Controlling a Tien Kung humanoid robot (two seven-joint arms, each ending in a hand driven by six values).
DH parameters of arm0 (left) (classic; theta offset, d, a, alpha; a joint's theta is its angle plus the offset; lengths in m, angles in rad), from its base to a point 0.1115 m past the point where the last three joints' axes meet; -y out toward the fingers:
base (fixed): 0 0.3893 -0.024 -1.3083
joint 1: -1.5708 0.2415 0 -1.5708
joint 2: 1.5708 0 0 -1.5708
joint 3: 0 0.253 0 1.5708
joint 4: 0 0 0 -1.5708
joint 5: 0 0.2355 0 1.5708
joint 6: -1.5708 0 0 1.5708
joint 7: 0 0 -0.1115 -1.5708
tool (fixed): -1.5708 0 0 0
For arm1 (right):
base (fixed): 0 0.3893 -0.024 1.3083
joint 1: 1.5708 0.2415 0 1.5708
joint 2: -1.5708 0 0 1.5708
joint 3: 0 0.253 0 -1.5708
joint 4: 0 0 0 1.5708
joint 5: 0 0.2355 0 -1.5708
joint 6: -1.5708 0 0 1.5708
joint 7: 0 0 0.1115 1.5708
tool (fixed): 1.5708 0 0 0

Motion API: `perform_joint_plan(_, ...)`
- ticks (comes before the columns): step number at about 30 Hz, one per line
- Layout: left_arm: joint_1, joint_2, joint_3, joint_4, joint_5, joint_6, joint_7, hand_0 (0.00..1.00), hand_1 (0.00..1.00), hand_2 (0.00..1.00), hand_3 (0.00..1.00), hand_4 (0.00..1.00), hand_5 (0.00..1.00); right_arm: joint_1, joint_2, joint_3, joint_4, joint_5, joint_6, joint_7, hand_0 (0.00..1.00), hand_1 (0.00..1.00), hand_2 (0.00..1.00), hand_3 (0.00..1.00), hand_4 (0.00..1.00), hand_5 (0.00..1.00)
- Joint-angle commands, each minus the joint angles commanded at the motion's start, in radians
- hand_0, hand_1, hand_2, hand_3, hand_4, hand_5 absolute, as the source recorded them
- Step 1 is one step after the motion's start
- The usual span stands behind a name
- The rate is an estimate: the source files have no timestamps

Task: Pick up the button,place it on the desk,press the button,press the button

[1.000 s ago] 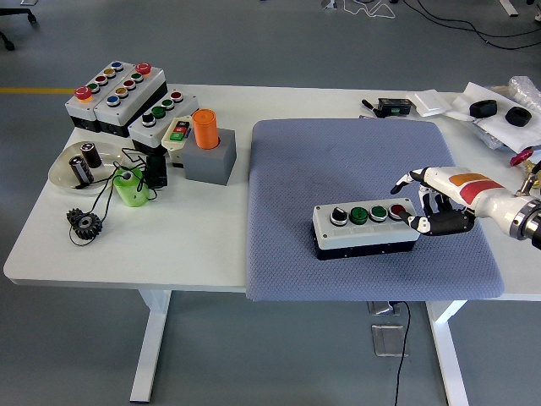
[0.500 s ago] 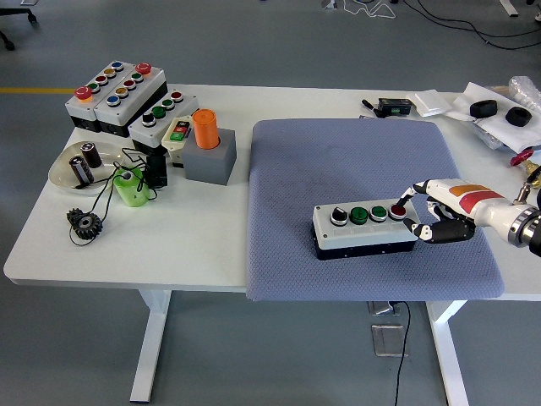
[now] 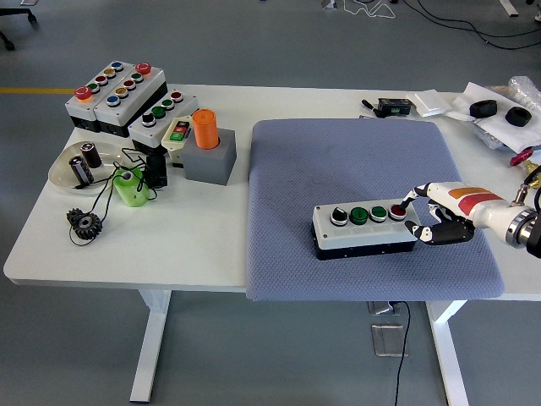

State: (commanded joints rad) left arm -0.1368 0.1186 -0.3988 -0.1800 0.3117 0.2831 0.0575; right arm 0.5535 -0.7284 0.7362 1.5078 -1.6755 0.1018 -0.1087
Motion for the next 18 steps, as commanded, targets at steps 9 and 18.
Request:
perform_joint_plan(9, -0.004, 0.0, -0.004, 0.0, 0.002, 0.001, 0.0, 0.646, 0.697, 0.69, 0.498, 0.314, 0.998, 0.008, 0.002, -0.02, -0.013, -0.007, 0.016, -0.018, 0.002, 0.002, 0.069, 0.707, 0.562, 0.436)
perform_joint_plan(18, -0.004, 0.0, -0.006, 0.0, 0.007, 0.0, 0.001, 0.646, 0.697, 0.691, 0.498, 0.314, 0.998, 0.008, -0.001, -0.013, 0.005, -0.007, 0.013, -0.019, 0.003, 0.002, 0.07, 0.706, 0.562, 0.452)
